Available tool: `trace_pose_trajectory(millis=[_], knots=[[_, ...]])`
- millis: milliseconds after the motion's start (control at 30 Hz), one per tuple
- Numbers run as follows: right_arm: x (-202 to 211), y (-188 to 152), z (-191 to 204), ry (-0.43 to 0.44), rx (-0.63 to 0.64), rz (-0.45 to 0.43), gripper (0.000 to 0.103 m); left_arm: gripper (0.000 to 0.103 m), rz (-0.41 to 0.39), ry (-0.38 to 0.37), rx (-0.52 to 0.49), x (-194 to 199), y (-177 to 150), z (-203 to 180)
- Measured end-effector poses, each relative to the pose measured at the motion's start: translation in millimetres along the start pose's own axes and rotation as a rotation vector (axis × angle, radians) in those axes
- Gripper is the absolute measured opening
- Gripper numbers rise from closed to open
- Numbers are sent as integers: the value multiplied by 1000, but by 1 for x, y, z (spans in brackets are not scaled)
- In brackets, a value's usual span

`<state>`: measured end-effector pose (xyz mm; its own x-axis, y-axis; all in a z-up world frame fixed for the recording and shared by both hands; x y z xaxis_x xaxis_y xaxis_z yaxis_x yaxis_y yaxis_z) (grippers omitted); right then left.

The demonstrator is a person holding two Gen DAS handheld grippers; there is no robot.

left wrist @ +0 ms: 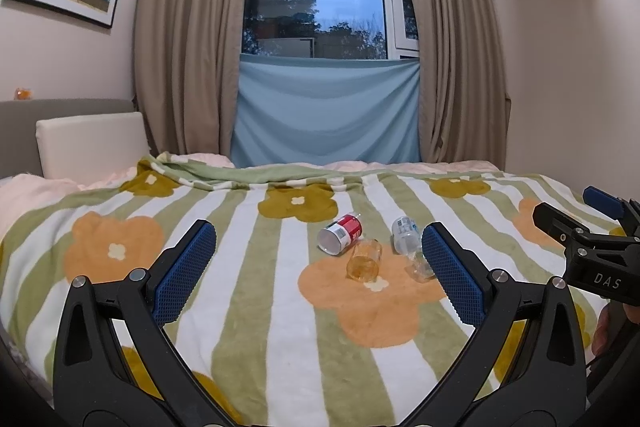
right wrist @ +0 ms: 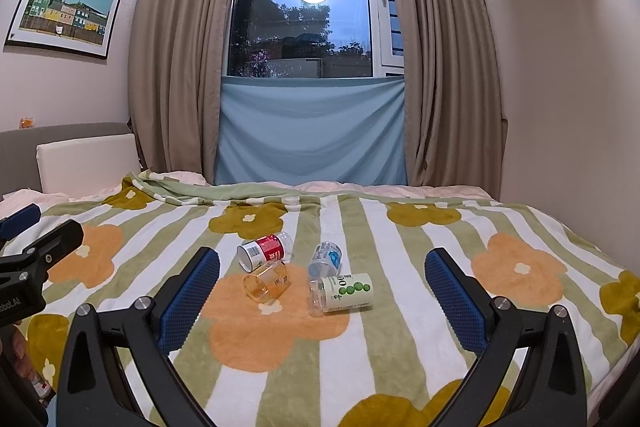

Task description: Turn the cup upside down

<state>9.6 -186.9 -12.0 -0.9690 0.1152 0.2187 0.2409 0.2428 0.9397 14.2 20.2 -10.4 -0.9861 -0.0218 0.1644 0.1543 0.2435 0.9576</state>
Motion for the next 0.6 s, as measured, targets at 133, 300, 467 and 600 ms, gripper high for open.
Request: trace_pose_trajectory(millis=[133, 300, 467, 600], knots=[[-1, -1, 2, -1, -2, 2, 103, 103, 0, 0, -2, 0, 0, -1], [-1, -1, 2, 0, -2, 3, 103, 103, 6, -4, -1, -1, -1, -1], [-1, -2, 3, -1, -3, 6, 103, 103, 14, -10, 4, -2, -3, -3], [-1, -3, 5, -13, 6, 4, 103, 103, 16, -9, 5, -2, -4, -3]])
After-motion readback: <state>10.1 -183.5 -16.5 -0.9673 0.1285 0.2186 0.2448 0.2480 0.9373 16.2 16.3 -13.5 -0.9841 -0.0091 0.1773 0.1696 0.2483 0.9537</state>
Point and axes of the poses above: each gripper's, at about its wrist camera, not at the fingertips, and x roughly against the way its jaws point, z to its left, y to its top, the point moved 1 cm from there along -x, roughly the way its jaws point, and after that the axes turned 14 degrees about x, right-handed, at the moved point
